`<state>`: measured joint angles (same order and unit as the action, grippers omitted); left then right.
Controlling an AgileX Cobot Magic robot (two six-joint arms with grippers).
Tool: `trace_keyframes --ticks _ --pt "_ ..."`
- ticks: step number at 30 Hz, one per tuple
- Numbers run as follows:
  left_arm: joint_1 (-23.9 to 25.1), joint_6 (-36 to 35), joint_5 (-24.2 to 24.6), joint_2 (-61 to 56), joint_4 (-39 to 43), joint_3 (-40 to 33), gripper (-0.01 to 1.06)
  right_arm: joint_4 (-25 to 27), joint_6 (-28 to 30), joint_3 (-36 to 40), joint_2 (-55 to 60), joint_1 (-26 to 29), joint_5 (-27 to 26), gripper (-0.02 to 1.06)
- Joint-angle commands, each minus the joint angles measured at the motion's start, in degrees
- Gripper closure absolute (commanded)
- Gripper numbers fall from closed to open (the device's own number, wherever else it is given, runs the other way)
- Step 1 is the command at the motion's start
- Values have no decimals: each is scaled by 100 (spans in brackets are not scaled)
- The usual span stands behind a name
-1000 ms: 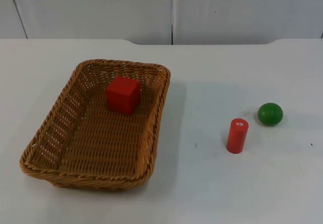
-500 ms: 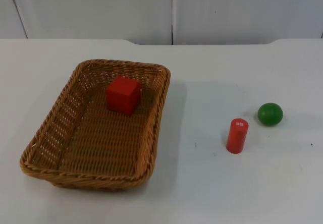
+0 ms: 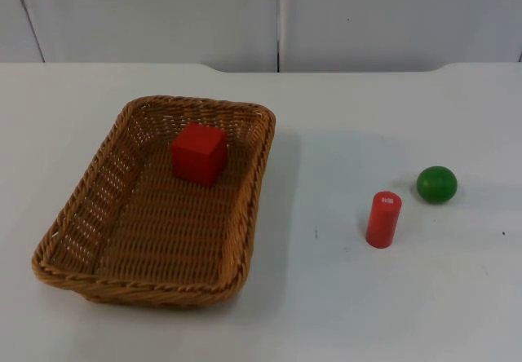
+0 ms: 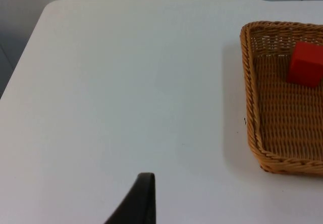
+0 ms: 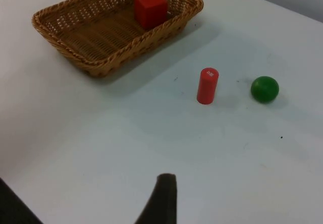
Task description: Pick up the basket with the left hand and place the object to the left of the red cylinder into the basket with the right hand.
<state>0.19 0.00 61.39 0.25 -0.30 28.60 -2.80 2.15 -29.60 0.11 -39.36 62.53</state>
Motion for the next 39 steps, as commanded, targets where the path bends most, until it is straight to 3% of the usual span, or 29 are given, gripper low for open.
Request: trace_keyframes --ticks 1,5,8,39 --pt "-11 0 16 -25 -53 -23 0 4 -45 15 -11 21 -72 27" --pt "-11 0 16 -25 -53 -23 0 -26 -132 15 -11 21 -72 20" --pt "-11 -37 16 -25 -64 -23 0 -12 -132 15 -11 21 -72 -1" --pt "-11 0 16 -25 -62 -23 0 -182 -278 15 -11 21 -72 -1"
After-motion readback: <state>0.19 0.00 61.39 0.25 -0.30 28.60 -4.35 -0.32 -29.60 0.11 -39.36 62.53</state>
